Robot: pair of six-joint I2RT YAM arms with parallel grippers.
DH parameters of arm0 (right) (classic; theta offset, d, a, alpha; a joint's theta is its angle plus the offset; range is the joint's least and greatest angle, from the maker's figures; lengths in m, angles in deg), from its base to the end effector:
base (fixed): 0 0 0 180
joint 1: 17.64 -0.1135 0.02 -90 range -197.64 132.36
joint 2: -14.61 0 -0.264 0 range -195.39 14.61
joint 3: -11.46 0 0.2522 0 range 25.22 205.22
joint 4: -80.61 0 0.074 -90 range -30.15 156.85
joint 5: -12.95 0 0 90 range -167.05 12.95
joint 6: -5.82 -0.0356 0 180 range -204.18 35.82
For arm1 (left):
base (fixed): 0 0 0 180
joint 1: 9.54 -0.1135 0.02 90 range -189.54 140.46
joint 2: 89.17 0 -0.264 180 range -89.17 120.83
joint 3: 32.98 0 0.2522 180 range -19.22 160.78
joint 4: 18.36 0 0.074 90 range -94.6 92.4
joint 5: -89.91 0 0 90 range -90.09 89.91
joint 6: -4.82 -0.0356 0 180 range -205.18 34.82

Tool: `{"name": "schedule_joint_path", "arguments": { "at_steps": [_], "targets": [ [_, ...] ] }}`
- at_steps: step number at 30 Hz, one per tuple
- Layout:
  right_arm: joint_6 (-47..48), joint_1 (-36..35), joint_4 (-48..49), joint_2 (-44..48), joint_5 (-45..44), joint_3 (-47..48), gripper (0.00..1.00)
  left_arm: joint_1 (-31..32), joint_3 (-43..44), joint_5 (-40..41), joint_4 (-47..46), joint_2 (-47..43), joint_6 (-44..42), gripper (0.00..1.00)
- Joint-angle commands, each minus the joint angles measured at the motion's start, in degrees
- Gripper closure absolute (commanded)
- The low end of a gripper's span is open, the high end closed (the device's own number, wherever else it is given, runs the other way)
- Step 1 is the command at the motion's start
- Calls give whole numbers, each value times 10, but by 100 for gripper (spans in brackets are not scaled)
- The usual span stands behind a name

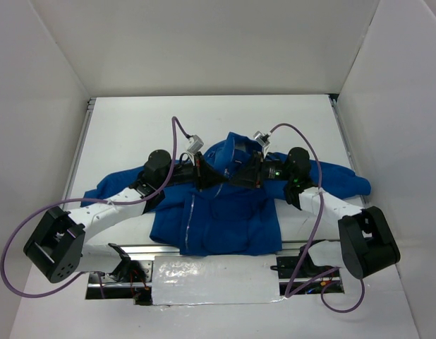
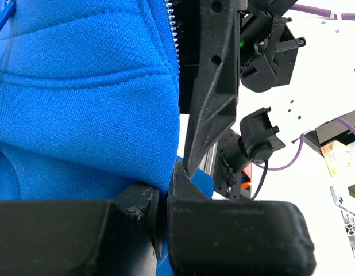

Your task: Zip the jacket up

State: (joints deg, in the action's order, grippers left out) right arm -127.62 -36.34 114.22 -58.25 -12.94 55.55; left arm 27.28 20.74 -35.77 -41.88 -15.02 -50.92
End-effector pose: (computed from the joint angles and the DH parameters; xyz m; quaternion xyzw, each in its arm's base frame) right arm 0.2289 0.1113 0.2519 -0.2589 0.6439 0.6297 0.3492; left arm 0.2173 -0.1886 0.2850 0.2370 0.6496 -0.5731 0.4398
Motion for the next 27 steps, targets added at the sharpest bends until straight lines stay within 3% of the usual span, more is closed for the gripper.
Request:
{"name": "schedule_joint_path", "arguments": {
  "at_steps": [1,4,6,15,18,22,27],
  "targets": [
    [11,5,21,18,6,18,64,2,20,-39,-44,-14,-15,100],
    [29,7,-18,27,1,25,73,2,19,-41,-43,-13,-16,100],
    [44,8,-36,32,-5,30,73,2,17,-41,-44,-14,-16,100],
    [53,8,-74,34,-14,42,100,2,20,-47,-42,-15,-17,100],
    [49,9,-123,37,-38,54,100,2,20,-41,-29,-14,-26,100],
    [-45,8,-170,33,-80,67,100,2,21,-22,-5,-16,-52,100],
    [-190,8,-108,60,-96,35,100,2,28,1,39,-16,-89,100]
  ]
}}
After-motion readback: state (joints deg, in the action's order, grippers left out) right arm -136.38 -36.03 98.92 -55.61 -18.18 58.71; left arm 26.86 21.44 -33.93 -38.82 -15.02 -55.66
